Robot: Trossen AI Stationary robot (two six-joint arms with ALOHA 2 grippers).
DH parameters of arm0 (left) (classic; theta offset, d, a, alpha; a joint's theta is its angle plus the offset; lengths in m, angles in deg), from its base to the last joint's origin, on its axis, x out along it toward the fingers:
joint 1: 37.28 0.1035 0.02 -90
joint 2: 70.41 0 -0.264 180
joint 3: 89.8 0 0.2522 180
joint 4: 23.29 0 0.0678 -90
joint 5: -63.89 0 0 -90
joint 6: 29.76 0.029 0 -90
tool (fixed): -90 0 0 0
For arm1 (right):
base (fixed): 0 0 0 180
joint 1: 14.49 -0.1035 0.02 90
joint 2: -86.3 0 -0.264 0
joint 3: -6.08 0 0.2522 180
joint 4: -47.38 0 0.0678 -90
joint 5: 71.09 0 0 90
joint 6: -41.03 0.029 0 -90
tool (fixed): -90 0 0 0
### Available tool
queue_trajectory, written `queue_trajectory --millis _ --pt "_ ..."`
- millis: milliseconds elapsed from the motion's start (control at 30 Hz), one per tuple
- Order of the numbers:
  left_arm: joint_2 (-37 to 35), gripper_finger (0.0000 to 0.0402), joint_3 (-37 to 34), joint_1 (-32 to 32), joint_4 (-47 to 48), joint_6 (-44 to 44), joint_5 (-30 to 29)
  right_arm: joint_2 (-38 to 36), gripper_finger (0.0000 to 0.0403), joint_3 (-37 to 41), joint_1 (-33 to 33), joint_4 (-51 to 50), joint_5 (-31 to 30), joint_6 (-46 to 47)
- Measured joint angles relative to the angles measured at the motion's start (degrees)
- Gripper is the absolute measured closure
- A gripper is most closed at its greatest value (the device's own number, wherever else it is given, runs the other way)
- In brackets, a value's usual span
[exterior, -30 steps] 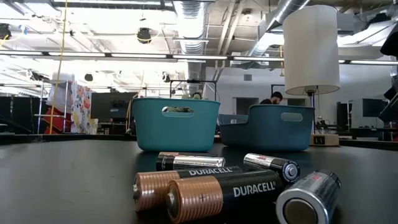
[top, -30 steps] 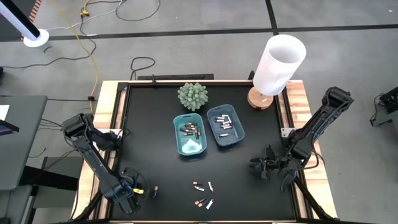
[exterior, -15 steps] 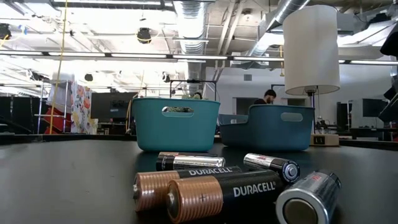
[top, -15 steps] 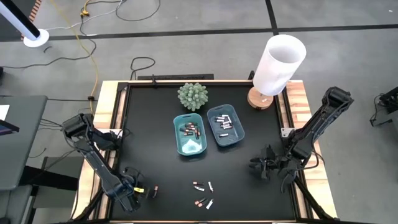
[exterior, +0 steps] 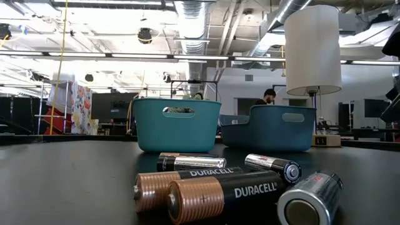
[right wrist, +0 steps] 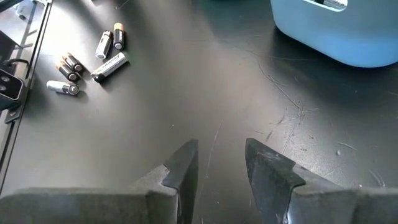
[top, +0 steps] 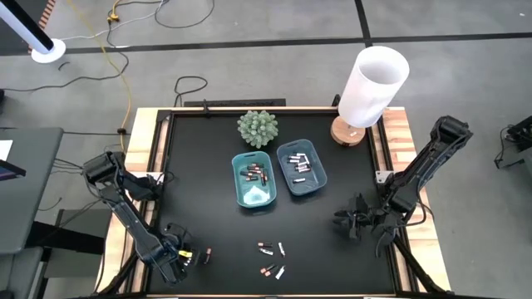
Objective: Sort batteries
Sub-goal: Put the black battery into the green bin
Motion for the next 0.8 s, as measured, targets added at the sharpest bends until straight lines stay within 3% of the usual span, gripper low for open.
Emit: queue_trajectory --millis 367,800 --pt "0.2 0.026 0.0 -0.1 1.8 0.0 -1.9 0.0 0.0253 0.0 0.0 0.0 0.0 0.0" --pt "8.8 0.0264 0.8 -2.0 -0.5 -0.1 -2.6 0.0 0.0253 0.0 0.2 0.0 0.0 0.0"
